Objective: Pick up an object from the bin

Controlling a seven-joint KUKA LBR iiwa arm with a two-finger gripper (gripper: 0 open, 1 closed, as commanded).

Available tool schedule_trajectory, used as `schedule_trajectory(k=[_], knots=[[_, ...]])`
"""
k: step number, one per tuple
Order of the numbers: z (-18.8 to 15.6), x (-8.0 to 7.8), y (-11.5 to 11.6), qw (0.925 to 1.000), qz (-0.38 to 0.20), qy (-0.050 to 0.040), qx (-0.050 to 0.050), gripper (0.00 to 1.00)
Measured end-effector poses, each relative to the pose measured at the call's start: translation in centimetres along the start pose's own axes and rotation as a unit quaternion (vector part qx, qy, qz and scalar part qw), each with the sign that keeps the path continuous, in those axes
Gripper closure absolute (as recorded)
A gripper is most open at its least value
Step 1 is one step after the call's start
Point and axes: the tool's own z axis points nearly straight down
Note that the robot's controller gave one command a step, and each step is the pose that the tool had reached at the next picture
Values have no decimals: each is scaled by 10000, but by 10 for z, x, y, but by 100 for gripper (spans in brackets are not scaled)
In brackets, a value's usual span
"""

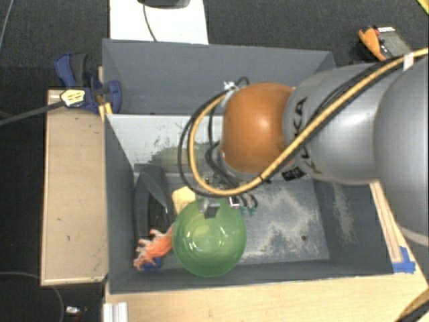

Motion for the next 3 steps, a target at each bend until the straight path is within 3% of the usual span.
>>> schedule_trajectory(k=[1, 2, 3], knots=[[-9, -24, 34, 9995, -300, -44, -11, 100], [6, -4, 27, 9998, -188, -33, 1, 100], [14, -31, 62, 9994, -337, -50, -2, 100]])
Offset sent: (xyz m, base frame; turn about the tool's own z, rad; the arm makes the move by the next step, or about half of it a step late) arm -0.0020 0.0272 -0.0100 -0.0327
